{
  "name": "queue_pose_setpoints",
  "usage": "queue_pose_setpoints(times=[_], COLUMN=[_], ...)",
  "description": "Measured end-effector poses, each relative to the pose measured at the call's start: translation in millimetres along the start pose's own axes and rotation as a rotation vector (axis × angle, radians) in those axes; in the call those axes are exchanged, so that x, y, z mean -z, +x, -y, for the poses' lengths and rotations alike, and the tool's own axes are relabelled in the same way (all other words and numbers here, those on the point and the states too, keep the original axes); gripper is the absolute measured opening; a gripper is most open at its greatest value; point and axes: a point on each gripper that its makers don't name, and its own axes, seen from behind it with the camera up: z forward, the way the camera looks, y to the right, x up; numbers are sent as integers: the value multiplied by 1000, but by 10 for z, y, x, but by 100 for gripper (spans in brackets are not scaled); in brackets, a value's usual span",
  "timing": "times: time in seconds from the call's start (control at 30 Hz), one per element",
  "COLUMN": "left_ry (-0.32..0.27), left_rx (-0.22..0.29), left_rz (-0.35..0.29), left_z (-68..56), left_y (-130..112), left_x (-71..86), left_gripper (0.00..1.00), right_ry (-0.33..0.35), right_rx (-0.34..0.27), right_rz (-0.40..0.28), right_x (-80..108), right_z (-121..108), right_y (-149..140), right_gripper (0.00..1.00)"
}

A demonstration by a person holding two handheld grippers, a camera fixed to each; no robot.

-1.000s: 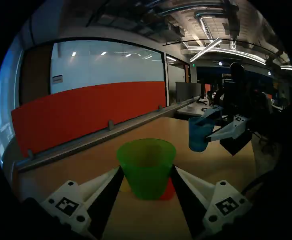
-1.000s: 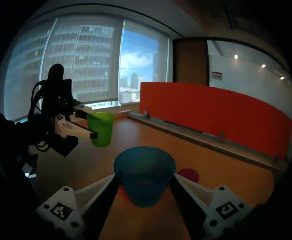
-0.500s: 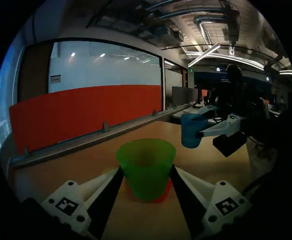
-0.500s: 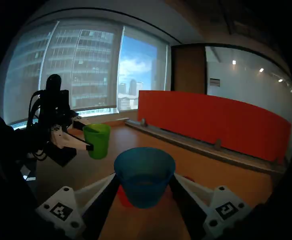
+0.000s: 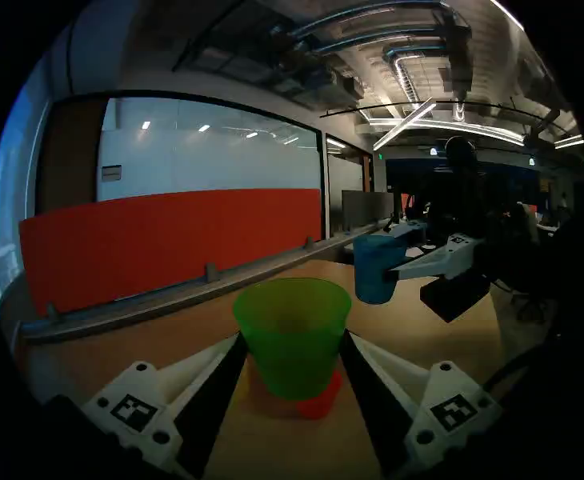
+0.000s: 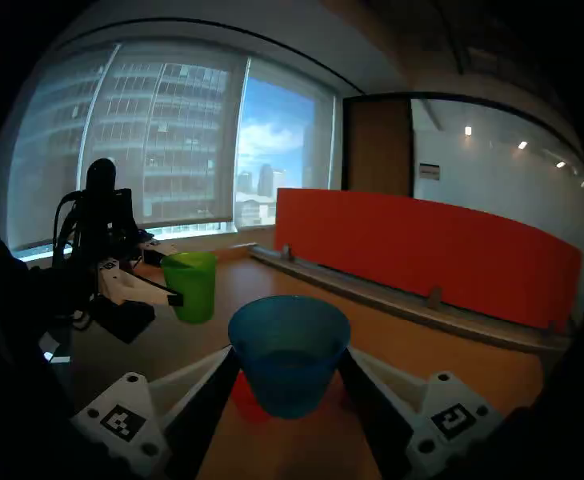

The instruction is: Pour water

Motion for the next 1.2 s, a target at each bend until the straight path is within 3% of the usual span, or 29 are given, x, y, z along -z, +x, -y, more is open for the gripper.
queue_pose_setpoints(times=[0.27,0.57,0.87,1.2], left_ry=[-9,-17,-15,-18], left_rx=[31,44,45,45], left_rz=[-79,-117,-118,-118], left_z=[-39,-68,-65,-66], left_y=[120,201,209,207], left_x=[-25,-27,-40,-51], left_gripper=[82,82,82,82], right_ry=[1,-2,-15,-9], right_rx=[5,15,42,31], right_rz=[-12,-14,-19,-45], right_x=[-25,-44,-49,-94], right_z=[-16,-38,-84,-82], right_y=[71,103,117,134], right_gripper=[87,87,87,87])
